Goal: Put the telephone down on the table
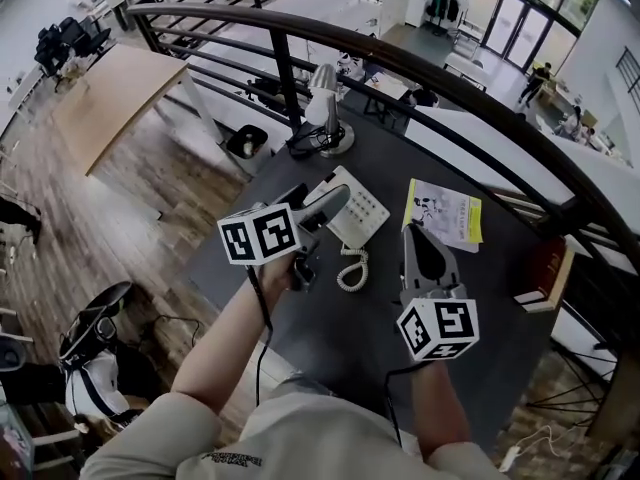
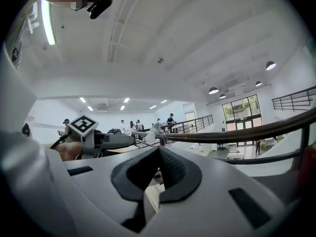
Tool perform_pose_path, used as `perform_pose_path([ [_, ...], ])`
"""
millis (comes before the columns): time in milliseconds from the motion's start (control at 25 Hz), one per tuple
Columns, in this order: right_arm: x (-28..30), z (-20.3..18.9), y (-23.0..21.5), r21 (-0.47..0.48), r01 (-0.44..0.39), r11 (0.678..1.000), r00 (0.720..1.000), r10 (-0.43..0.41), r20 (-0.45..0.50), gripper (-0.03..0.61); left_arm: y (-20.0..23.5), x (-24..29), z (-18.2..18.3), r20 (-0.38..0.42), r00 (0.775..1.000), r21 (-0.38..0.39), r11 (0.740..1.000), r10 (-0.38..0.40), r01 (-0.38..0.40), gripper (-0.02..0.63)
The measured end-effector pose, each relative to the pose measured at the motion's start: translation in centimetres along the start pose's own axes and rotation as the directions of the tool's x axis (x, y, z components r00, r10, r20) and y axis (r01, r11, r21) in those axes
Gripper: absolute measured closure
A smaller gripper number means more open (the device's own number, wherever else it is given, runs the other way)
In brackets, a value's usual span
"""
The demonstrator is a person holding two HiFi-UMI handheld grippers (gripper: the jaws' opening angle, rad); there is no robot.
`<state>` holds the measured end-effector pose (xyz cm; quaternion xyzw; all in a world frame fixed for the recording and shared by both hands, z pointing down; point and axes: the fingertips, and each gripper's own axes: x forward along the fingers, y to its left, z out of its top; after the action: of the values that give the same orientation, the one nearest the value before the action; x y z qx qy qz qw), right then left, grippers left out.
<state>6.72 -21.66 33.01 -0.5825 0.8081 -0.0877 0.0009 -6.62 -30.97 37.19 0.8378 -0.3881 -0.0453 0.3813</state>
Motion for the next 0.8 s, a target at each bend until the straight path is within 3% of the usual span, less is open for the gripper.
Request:
perform_pose_path([
  [120,-1.3,2.9,1.0,0.002,-0.02,1.0,0.999,0.02,0.03,0.577,-3.7,-2.9,2.6,0.076,0.997,0.203,0.978,0.023,-0.038,0.158],
  [240,-2.5,5.6,2.3,-0.023,-0.051,0.998,0.996,0.053,0.077,0.577,-7.6,-6.2,5.1,0.202,0.978,0.402,0.907,0.046,-0.126,0.164],
  [320,-3.2,6.6,2.9,-0.03,-0.064,0.997,0.995,0.066,0.079,0.577,-9.9,-8.2,6.2,0.296,0.954,0.489,0.85,0.046,-0.193,0.164],
  [400,-3.9,7.3,3.6,-0.025,-0.093,0.995,0.994,0.095,0.057,0.577,-11.8,-9.7,6.5,0.356,0.934,0.546,0.804,0.031,-0.235,0.164],
  [480,-4.6,8.1,4.6,-0.03,-0.13,0.991,0.99,0.131,0.048,0.577,-13.1,-11.0,6.2,0.379,0.925,0.581,0.773,0.02,-0.255,0.178],
  [680,-6.4,9.5,6.5,-0.087,-0.173,0.981,0.982,0.179,0.063,0.577,-15.0,-14.1,5.2,0.429,0.903,0.625,0.715,0.022,-0.314,0.252],
  [800,-7.9,9.5,7.3,-0.137,-0.172,0.976,0.981,0.182,0.068,0.577,-16.0,-15.4,3.8,0.436,0.9,0.64,0.7,0.009,-0.317,0.366],
])
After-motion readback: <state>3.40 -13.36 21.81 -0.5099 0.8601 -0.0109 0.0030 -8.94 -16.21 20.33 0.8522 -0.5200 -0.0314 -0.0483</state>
